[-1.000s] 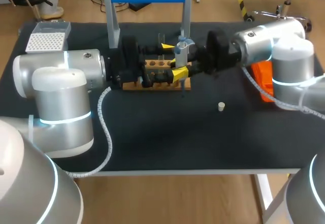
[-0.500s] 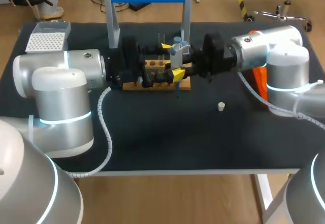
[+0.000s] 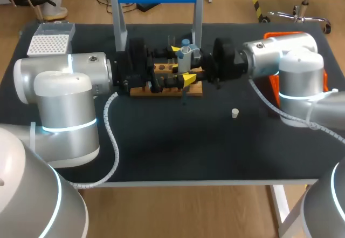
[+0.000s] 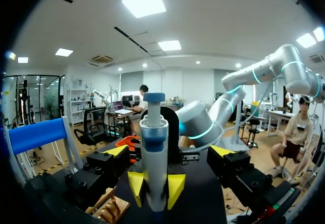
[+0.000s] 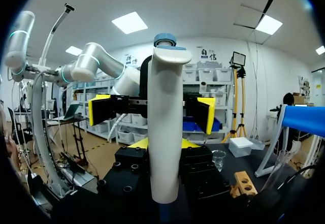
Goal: Invert the test tube, pick up the pipette, mount the tip to pipette, aspirate from beaker and dispense into the tube, eject the tip, return the pipette, and cap with the stopper.
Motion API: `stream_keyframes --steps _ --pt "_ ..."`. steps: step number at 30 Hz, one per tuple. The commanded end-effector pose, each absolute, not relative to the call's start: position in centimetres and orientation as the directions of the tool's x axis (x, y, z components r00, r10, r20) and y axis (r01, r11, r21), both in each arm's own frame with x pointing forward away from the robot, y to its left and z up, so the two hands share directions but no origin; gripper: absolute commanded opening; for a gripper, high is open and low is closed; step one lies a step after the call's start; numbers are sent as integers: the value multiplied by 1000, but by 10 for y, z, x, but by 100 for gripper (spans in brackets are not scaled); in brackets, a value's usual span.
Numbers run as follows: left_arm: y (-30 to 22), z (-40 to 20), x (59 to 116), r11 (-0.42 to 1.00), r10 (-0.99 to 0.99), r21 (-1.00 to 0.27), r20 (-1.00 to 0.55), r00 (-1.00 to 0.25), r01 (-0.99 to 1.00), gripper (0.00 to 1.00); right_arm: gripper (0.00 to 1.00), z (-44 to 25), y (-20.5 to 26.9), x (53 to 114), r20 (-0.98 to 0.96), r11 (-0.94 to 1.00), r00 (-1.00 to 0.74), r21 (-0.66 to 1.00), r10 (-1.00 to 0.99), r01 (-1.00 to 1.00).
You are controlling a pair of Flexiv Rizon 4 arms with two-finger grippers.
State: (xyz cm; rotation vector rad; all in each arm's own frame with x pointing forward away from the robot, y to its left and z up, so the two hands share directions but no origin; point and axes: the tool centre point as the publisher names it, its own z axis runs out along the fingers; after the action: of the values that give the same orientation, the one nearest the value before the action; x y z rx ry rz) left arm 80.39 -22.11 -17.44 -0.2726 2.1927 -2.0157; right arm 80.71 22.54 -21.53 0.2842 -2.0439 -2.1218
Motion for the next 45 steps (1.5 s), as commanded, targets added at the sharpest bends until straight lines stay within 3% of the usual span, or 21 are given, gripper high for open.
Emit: stream_keyframes --steps 1,16,21,22,23,25,26,43,45 --pt "-222 -175 803 79 -237 -996 11 -971 -30 100 0 -216 229 809 -12 -41 -966 999 -259 -1" --pt "-222 -175 803 79 -237 -996 11 -971 -30 100 0 -216 231 814 -20 -58 -971 998 -238 -7" --pt "-222 -175 803 79 -237 -996 11 -971 -30 87 0 -215 232 814 -29 -65 -972 998 -233 -14" --pt "-222 -175 803 79 -237 -996 11 -971 -30 83 0 -215 232 814 -29 -67 -972 998 -233 -14" --pt "-222 -175 803 79 -237 -996 11 -971 -30 59 0 -214 232 814 -29 -68 -972 998 -233 -14" --pt "-222 -175 803 79 -237 -996 11 -971 -30 30 0 -214 232 814 -30 -70 -972 997 -233 -14" --pt "-222 -175 803 79 -237 -996 11 -971 -30 0 0 -214 233 814 -30 -71 -972 997 -233 -13" --pt "-222 -175 803 79 -237 -996 11 -971 -30 0 0 -212 232 813 -29 -74 -971 997 -237 -12" --pt "-222 -175 803 79 -237 -996 11 -971 -30 0 50 -211 231 813 -31 -70 -973 997 -230 -15"
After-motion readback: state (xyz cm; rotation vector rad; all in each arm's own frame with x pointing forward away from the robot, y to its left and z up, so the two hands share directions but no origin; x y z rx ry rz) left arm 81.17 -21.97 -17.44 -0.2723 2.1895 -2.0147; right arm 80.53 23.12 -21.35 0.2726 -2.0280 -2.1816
